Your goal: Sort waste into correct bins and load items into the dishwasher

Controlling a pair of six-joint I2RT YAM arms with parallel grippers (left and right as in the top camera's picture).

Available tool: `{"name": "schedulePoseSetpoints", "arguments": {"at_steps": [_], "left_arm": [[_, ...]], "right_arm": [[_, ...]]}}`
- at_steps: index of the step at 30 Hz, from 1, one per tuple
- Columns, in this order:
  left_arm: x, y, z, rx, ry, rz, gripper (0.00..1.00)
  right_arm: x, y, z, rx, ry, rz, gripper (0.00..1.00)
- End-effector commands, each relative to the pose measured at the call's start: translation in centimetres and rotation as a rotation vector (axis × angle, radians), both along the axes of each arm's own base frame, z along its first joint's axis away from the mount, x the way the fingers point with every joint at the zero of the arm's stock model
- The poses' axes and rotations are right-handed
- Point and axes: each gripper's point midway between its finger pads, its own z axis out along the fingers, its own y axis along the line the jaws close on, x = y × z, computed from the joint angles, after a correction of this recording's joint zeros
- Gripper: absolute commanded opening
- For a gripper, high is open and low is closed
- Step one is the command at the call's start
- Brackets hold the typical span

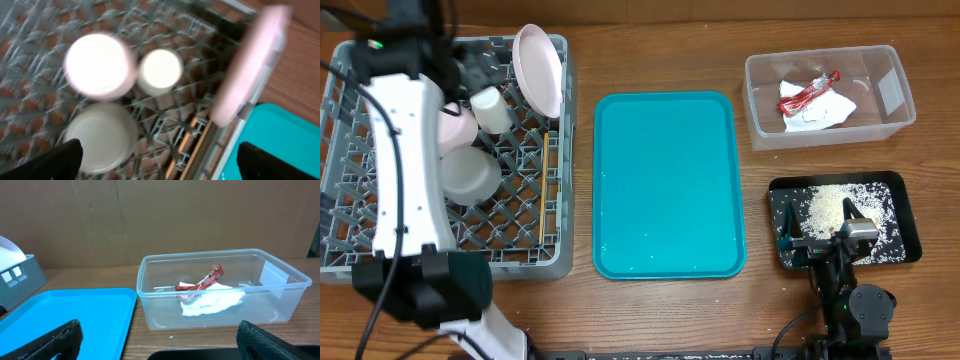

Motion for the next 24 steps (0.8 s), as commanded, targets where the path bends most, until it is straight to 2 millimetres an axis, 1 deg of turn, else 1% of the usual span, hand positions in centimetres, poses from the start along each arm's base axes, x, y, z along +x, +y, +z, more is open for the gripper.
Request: {"name": "schedulePoseSetpoints", "arguments": {"at_steps": [1, 3, 5, 10, 13, 17, 20, 22, 24], "left_arm": [[-1.4, -1.4, 0.0, 0.114, -0.021, -0.157, 1.0], [-2.1, -2.3, -1.5, 0.137, -0.019, -0.216, 1.0], [-3.3, -2.8, -3.2, 0.15, 0.0, -0.257, 1.0], [-7.6, -3.0, -7.7, 0.143, 0.046, -0.27, 1.0], [-9.7, -3.2, -9.9, 0.137, 0.032, -0.272, 1.0], [-12.0, -3.4, -12.0, 0.14, -0.029, -0.272, 1.0], [-14.5, -3.3, -13.5, 0.147, -0.025, -0.268, 1.0], [-15.9, -3.0, -14.1, 0.165, -0.033, -0.256, 1.0], [-16.8, -3.3, -14.7, 0.161, -0.068, -0.26, 1.0]], "right_arm": [[0.0, 0.0, -0.2, 0.003, -0.002, -0.006, 1.0], [0.0, 0.0, -0.2, 0.003, -0.002, -0.006, 1.0], [0.0, 0.0, -0.2, 0.003, -0.001, -0.006, 1.0], [0.0, 0.0, -0.2, 0.003, -0.002, -0.006, 1.0], [0.0, 0.0, -0.2, 0.003, -0.002, -0.006, 1.0], [0.0, 0.0, -0.2, 0.003, -0.002, -0.006, 1.0], [0.0, 0.0, -0.2, 0.003, -0.001, -0.006, 1.0], [0.0, 0.0, -0.2, 0.003, -0.002, -0.006, 1.0], [0.0, 0.0, -0.2, 0.003, -0.001, -0.006, 1.0]]}}
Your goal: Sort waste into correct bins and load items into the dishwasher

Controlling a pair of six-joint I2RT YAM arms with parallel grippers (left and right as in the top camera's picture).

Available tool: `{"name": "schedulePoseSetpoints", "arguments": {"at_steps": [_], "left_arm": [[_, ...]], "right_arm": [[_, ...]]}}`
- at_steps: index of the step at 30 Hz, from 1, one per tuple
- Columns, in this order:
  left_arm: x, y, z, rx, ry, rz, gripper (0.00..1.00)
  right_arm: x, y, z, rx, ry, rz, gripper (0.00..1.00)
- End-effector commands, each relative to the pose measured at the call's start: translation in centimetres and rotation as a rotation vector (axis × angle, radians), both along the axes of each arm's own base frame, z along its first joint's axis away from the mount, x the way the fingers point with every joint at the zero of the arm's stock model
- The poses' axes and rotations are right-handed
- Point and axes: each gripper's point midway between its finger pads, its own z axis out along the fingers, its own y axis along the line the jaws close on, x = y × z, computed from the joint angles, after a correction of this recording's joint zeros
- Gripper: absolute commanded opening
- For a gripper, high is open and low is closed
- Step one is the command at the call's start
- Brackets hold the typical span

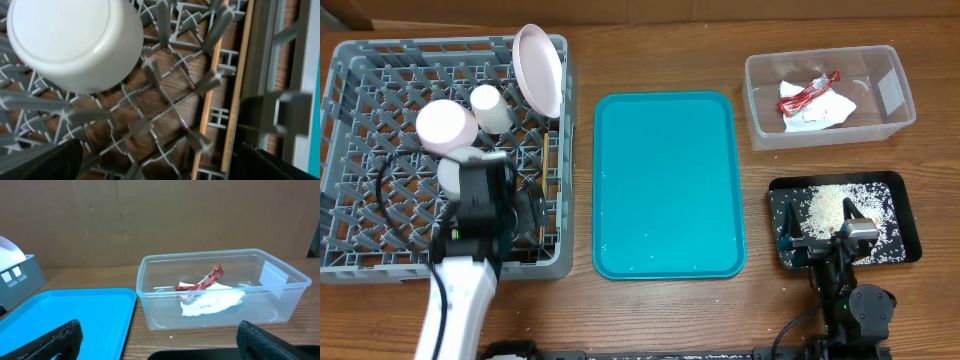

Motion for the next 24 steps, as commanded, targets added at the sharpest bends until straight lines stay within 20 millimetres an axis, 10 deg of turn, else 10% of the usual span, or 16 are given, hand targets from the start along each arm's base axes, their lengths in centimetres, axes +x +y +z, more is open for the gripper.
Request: {"name": "schedulePoseSetpoints", "arguments": {"at_steps": [1, 24], "left_arm": [[-1.8, 0.1, -0.7, 0.017, -0.048, -0.011, 1.0], [-2.6, -1.3, 1.4, 0.022, -0.765, -0.086, 1.0]], "right_arm": [[0.0, -0.1, -0.2, 0.003, -0.003, -0.006, 1.0], [0.0, -0.1, -0.2, 0.003, -0.003, -0.006, 1.0]]}}
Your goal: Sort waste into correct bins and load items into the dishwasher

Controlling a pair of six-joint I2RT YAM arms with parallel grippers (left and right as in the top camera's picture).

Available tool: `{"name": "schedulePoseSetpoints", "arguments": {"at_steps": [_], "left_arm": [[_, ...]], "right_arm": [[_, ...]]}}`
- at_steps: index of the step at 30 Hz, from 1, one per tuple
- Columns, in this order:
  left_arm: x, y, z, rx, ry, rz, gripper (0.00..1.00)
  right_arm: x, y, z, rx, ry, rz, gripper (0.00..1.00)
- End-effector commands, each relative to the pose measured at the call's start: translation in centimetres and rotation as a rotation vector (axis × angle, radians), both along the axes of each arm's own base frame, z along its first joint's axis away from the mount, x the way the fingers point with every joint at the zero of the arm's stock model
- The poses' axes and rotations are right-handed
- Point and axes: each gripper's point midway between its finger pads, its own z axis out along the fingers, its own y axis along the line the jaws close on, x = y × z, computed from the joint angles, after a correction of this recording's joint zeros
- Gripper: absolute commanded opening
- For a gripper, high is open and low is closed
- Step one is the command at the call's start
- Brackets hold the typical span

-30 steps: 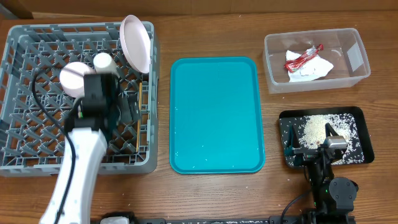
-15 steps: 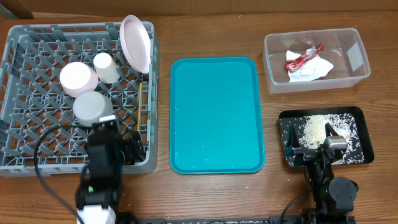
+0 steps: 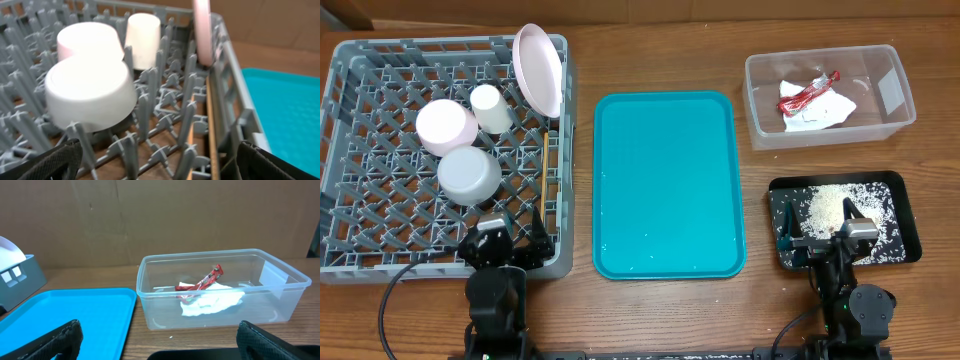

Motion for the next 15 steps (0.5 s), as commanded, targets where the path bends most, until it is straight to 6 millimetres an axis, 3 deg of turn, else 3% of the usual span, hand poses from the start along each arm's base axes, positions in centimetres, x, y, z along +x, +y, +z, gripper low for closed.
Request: {"name": "schedulePoseSetpoints", "arguments": {"at_steps": [1, 4, 7, 12, 15], "left_arm": [[-0.1, -0.7, 0.7, 0.014, -0.051, -0.042, 1.0], [-0.3, -0.9, 2.0, 0.033, -0.103, -0.06, 1.0], [-0.7, -1.4, 1.7, 0.061, -0.093, -0.095, 1.0], [-0.9, -1.6, 3.6, 0.115, -0.169, -0.113, 1.0], [-0.9, -1.9, 3.5, 0.112, -0.168, -0.126, 1.0]], "right_arm": [[0.0, 0.0, -0.2, 0.003, -0.002, -0.006, 1.0], [0.0, 0.0, -0.2, 0.003, -0.002, -0.006, 1.0], [0.0, 0.0, -0.2, 0.003, -0.002, -0.006, 1.0], [0.0, 0.0, -0.2, 0.003, -0.002, -0.006, 1.0], [0.0, 0.0, -0.2, 0.003, -0.002, -0.006, 1.0]]}}
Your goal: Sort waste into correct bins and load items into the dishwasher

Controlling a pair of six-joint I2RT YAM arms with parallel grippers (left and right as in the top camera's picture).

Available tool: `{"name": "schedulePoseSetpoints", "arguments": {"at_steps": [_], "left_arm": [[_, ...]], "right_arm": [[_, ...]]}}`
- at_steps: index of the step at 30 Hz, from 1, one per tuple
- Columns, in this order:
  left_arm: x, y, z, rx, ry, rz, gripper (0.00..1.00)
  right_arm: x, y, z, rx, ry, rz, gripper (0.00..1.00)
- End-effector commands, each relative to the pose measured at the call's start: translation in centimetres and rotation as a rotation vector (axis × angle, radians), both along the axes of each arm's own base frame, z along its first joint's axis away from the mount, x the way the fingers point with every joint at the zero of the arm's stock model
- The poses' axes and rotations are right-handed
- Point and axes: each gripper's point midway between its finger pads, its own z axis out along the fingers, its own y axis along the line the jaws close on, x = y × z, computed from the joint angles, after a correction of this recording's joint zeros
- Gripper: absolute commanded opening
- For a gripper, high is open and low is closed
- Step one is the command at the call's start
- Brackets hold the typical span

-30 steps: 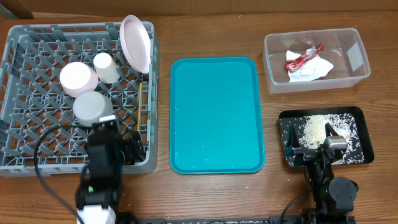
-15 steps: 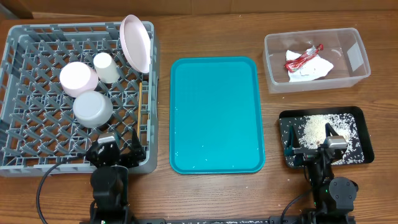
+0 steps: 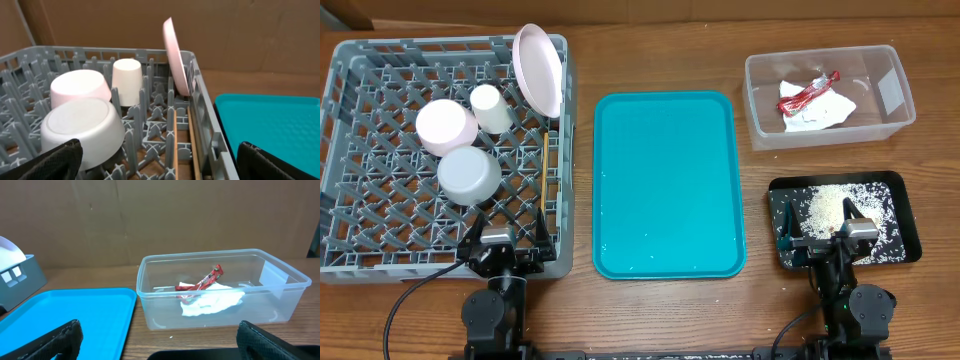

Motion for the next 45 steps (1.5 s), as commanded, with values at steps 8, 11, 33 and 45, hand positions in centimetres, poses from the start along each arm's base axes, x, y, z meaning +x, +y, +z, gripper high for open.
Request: {"name": "schedulePoseSetpoints", "arguments": {"at_steps": [8, 11, 33, 45], "left_arm": [[0.0, -0.9, 0.1, 0.021, -0.008, -0.05, 1.0], [0.0, -1.1, 0.1, 0.019, -0.008, -0.057, 1.0], [0.0, -1.6, 0.1, 0.0, -0.008, -0.081, 1.0], [0.0, -1.6, 0.1, 0.0, -0.008, -0.081, 1.0]], "right_arm": [[0.0, 0.0, -0.2, 0.003, -0.002, -0.006, 1.0], [0.0, 0.0, -0.2, 0.003, -0.002, -0.006, 1.0], [0.0, 0.0, -0.2, 0.003, -0.002, -0.006, 1.0], [0.0, 0.0, -0.2, 0.003, -0.002, -0.006, 1.0]]}}
